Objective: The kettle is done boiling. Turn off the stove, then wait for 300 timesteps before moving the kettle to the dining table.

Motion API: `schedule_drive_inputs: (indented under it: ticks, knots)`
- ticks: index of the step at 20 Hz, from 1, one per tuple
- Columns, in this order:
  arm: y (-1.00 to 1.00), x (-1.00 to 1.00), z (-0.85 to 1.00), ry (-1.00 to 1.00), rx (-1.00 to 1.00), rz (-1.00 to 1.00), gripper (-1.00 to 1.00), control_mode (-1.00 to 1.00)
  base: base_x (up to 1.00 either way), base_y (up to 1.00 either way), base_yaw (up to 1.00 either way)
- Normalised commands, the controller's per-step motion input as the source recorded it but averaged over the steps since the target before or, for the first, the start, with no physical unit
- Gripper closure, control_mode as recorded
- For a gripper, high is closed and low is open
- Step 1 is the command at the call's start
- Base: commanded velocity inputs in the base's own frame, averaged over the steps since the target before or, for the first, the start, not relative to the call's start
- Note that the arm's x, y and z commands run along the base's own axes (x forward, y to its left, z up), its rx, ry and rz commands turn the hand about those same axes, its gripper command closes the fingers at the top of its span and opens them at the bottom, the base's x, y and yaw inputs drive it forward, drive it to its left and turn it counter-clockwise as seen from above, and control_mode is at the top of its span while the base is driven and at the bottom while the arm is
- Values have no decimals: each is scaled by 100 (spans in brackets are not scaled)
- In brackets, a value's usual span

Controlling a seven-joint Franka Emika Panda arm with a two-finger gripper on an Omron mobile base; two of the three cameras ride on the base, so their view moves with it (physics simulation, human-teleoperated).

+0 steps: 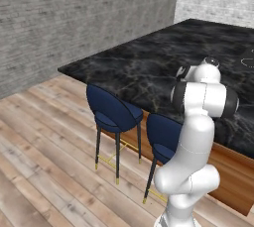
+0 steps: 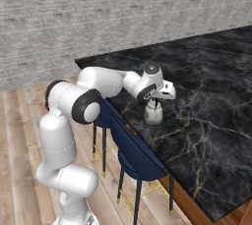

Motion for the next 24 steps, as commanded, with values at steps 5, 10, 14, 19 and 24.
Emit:
schedule_drive_inputs:
  ticks: [5,10,14,19,24]
  knots:
    - [16,0,1,2,0,0,-100,-100,0,0,0]
    - [17,-5,17,1,0,0,-100,-100,0,0,0]
    - [12,-11,26,0,0,0,-100,-100,0,0,0]
    - [6,-19,24,0,0,0,-100,-100,0,0,0]
    - [1,-27,24,0,-1,0,-100,-100,0,0,0]
